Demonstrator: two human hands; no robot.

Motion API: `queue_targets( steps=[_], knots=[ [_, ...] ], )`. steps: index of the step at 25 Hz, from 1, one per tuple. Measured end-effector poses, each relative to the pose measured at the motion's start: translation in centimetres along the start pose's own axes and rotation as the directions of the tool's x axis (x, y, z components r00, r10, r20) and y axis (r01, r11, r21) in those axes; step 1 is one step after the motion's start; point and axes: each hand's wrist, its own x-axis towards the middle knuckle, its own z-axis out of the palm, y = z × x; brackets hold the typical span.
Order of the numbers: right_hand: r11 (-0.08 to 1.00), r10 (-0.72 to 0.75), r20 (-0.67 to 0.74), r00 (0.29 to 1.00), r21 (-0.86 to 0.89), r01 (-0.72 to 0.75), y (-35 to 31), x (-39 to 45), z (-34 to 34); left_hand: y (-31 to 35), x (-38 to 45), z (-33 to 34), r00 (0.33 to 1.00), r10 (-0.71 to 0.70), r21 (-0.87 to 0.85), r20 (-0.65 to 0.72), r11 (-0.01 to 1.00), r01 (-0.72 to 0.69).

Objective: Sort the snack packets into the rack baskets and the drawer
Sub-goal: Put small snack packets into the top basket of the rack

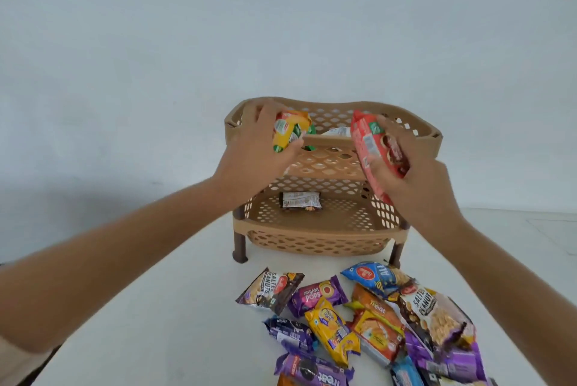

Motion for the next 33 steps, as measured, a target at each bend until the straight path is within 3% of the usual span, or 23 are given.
queue_targets(
  steps=[3,7,12,16,19,22,28,31,33],
  knots=[
    [0.998,0.028,-0.011,1.000,0.063,-0.027,-0.3,4.7,-1.0,-0.7,4.1,0.1,0.997,0.072,0.094,-0.022,0.993,-0.070],
    [0.956,0.197,0.059,0.979,0.212,-0.205,0.3,10.0,-0.1,-2.5,8.1,1.0,0.997,0.073,0.149,-0.008,0.986,-0.071],
    [0.898,0.386,0.128,0.914,0.176,-0.404,2.0,15.2,4.0,-5.2,11.2,2.9,0.977,-0.186,0.139,0.102,0.975,0.171],
    [0.850,0.492,0.277,0.825,0.053,-0.524,3.2,16.9,7.4,-7.0,12.1,4.7,0.852,-0.437,0.276,0.287,0.890,0.364],
    [0.891,0.450,0.405,0.796,-0.148,-0.429,3.8,17.3,9.4,-7.7,12.4,5.7,0.754,-0.509,0.452,0.416,0.835,0.314],
    [0.901,0.430,0.505,0.748,-0.286,-0.325,3.9,17.6,10.3,-7.6,12.6,6.4,0.685,-0.565,0.552,0.460,0.786,0.278],
    [0.803,0.585,0.567,0.580,-0.508,-0.313,3.6,17.6,10.5,-8.7,13.3,7.4,0.583,-0.630,0.567,0.513,0.759,0.321],
    [0.776,0.624,0.605,0.495,-0.552,-0.304,3.6,17.7,10.7,-8.9,13.5,7.8,0.579,-0.640,0.575,0.506,0.750,0.327],
    [0.775,0.618,0.609,0.497,-0.581,-0.251,3.7,17.8,10.9,-8.7,13.5,7.7,0.592,-0.607,0.581,0.531,0.769,0.268]
  ],
)
